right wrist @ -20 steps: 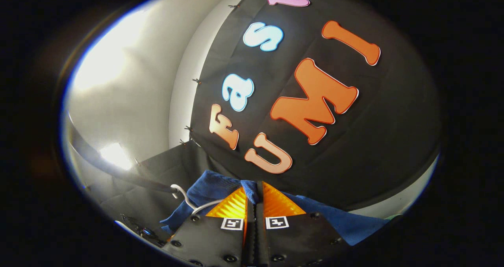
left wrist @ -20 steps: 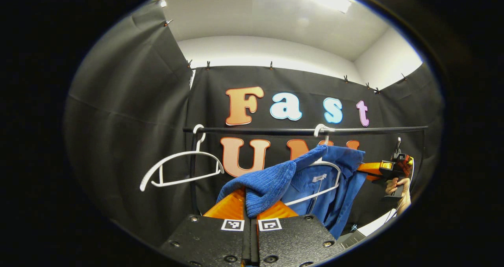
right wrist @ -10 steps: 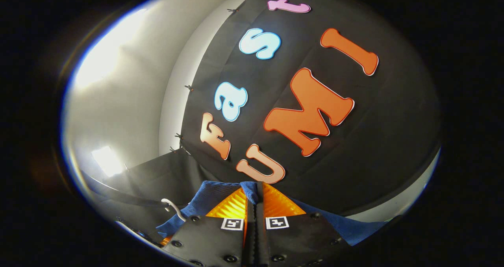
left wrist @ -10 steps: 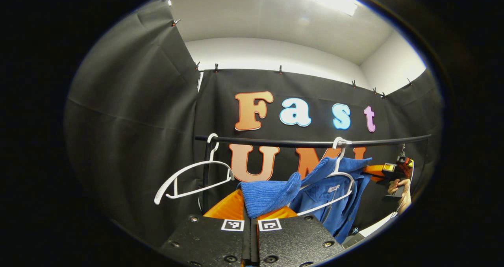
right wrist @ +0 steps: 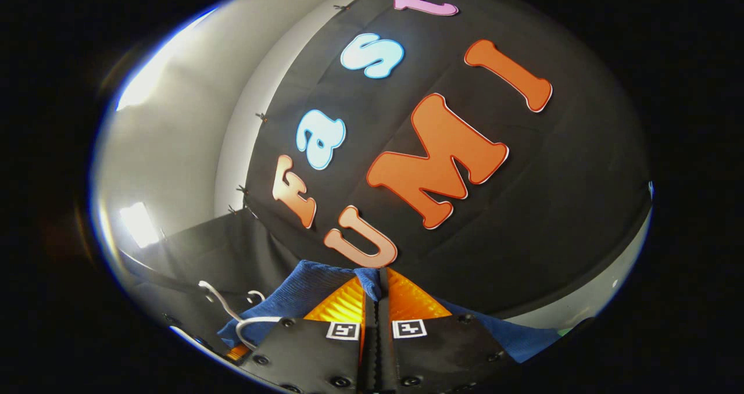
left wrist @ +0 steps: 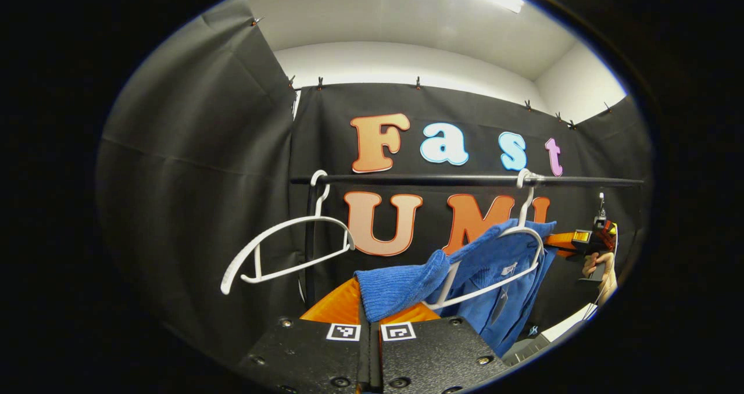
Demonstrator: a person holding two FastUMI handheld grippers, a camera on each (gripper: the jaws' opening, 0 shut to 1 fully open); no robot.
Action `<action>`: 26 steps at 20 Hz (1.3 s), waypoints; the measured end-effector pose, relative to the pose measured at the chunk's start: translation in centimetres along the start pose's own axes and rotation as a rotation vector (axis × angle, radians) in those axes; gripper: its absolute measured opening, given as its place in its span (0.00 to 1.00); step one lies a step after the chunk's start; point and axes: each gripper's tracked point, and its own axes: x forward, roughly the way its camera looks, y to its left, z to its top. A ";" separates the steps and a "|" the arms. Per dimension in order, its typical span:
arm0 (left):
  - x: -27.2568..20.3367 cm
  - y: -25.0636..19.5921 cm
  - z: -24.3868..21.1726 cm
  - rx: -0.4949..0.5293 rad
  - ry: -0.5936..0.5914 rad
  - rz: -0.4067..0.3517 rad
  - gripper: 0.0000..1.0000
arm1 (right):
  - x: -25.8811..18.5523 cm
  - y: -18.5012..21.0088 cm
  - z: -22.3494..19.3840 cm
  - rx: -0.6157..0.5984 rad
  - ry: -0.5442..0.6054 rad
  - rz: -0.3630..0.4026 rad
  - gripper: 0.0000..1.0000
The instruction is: Grasp the clothes on the hanger with both hands and then place them into the laundry hamper below.
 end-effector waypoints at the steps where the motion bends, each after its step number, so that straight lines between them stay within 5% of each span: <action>1: 0.2 0.5 -0.8 0.001 0.012 0.009 0.00 | -0.2 -0.2 -0.7 -0.006 0.008 -0.003 0.07; 12: -0.9 -0.3 -7.9 -0.076 0.133 -0.031 0.01 | -1.2 -5.3 -4.7 -0.047 0.071 -0.115 0.07; 19: -3.2 -3.7 -9.4 -0.039 0.121 -0.088 0.00 | -6.5 -7.6 -7.3 0.021 0.072 -0.125 0.07; 26: -4.0 -7.6 -10.2 -0.005 0.092 -0.126 0.00 | -10.8 -8.9 -9.6 -0.038 0.072 -0.163 0.07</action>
